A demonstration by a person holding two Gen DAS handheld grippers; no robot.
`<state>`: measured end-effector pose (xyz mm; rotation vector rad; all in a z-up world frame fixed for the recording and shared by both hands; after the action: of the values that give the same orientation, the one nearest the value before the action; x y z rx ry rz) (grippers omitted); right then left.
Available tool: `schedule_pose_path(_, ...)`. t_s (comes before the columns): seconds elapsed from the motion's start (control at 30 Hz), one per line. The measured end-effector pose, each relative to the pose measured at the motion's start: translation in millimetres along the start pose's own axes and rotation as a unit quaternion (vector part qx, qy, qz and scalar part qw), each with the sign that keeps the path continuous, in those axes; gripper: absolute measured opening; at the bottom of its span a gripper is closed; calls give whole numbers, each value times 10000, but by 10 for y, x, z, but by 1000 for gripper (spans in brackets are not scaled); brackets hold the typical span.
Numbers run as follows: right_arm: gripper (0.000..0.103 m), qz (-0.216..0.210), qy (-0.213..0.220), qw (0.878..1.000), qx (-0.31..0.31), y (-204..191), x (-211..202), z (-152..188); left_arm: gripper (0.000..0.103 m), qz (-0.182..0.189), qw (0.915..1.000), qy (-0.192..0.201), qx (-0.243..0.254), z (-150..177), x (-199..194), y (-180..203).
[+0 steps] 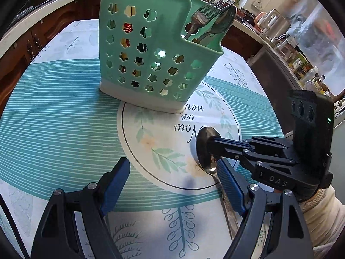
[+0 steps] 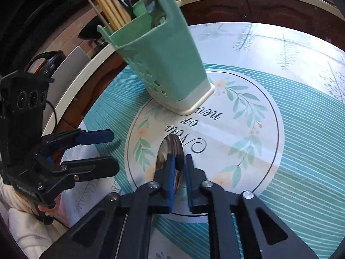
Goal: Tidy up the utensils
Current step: 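Lower the right tool onto the silver spoon handle and close, then lift the silver spoon with the right tool toward the holder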
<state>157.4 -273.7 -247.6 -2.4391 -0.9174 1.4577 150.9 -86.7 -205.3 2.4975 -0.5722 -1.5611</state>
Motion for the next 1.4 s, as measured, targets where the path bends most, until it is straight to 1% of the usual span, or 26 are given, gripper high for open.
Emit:
schedule_pose_path(0.03,3,25,33,10000,-11,-18,-16,8,81,-5,10000,-5,-8,0,3,0)
schedule_pose_path(0.13,3,299,164,9994,-50,-56,-87,42,81,-26,10000,11,-24,-2,-10,0)
schedule_pose_path(0.27,2,665,548,9962,-161,-164,-319,74,81,-68,9999,111,16,-14,-58,33)
schedule_pose_path(0.37,2,1036,873,9903,-295,-276,-522,79,81,-68,9998,203,10,-25,-137,38)
schedule_pose_path(0.5,2,1476,1318,9789,-517,-484,-801,27,81,-94,9991,421,27,-60,-319,69)
schedule_pose_path(0.67,2,1748,1716,9668,-728,-721,-1065,-24,81,-104,9973,724,85,-119,-575,116)
schedule_pose_path(0.87,2,2045,2092,9526,-832,-995,-1296,-78,81,-101,9955,938,72,-132,-804,92)
schedule_pose_path(0.97,2,2187,2279,9450,-849,-1152,-1447,-163,81,-129,9945,1039,5,-159,-922,39)
schedule_pose_path(1.07,2,2345,2494,9357,-850,-1293,-1633,-295,81,-283,9936,1097,-37,-197,-1019,-20)
schedule_pose_path(1.13,2,2423,2629,9299,-868,-1382,-1755,-399,81,-446,9928,1113,-45,-262,-1106,-52)
schedule_pose_path(1.23,2,2586,2825,9194,-895,-1537,-1923,-598,81,-536,9907,1250,-33,-408,-1283,-87)
schedule_pose_path(1.3,2,2738,2962,9104,-919,-1647,-2017,-752,86,-684,9882,1367,63,-553,-1416,-84)
schedule_pose_path(1.37,2,2832,3061,9041,-932,-1745,-2094,-911,95,-774,9860,1475,108,-666,-1517,-78)
schedule_pose_path(1.4,2,2888,3121,9004,-915,-1788,-2125,-999,98,-808,9848,1534,130,-738,-1570,-75)
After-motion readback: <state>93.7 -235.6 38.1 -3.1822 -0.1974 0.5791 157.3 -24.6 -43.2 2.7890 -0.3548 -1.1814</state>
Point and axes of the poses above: each gripper's, at about its wrist camera, not at the fingertips, and x roughly the way its jaws point, y to its right, z to its underside, the point moved 5 cm from there along x, roughly the way its jaws point, and after that the axes turned 1 degree about -z, right-handed, at the moved point
